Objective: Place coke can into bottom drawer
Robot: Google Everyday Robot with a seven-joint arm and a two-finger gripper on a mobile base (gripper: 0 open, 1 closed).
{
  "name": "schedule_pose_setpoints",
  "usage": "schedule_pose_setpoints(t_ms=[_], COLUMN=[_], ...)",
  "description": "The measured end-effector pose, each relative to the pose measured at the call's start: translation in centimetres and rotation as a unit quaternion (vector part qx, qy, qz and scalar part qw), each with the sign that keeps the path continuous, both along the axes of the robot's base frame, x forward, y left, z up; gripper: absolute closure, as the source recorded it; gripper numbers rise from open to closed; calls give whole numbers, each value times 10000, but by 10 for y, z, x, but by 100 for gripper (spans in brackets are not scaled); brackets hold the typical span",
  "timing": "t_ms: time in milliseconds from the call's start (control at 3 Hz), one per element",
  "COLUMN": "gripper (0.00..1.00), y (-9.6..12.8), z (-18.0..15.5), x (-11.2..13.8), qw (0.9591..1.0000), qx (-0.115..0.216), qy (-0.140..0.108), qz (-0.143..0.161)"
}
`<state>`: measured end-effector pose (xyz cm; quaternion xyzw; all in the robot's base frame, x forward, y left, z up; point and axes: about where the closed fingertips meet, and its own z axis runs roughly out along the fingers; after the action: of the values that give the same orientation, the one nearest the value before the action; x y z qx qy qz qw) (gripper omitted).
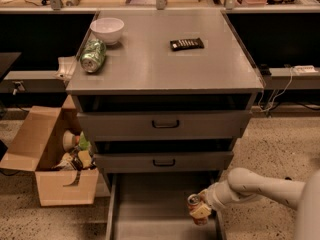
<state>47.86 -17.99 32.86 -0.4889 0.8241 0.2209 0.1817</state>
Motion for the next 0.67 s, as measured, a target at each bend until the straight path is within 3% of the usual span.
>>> schedule_pose_setpoints(t_ms=[667], gripper=[100], y=[12], z=[-69], x=[17], qw=[9991], qx=[-98], qy=[397], qz=[-63])
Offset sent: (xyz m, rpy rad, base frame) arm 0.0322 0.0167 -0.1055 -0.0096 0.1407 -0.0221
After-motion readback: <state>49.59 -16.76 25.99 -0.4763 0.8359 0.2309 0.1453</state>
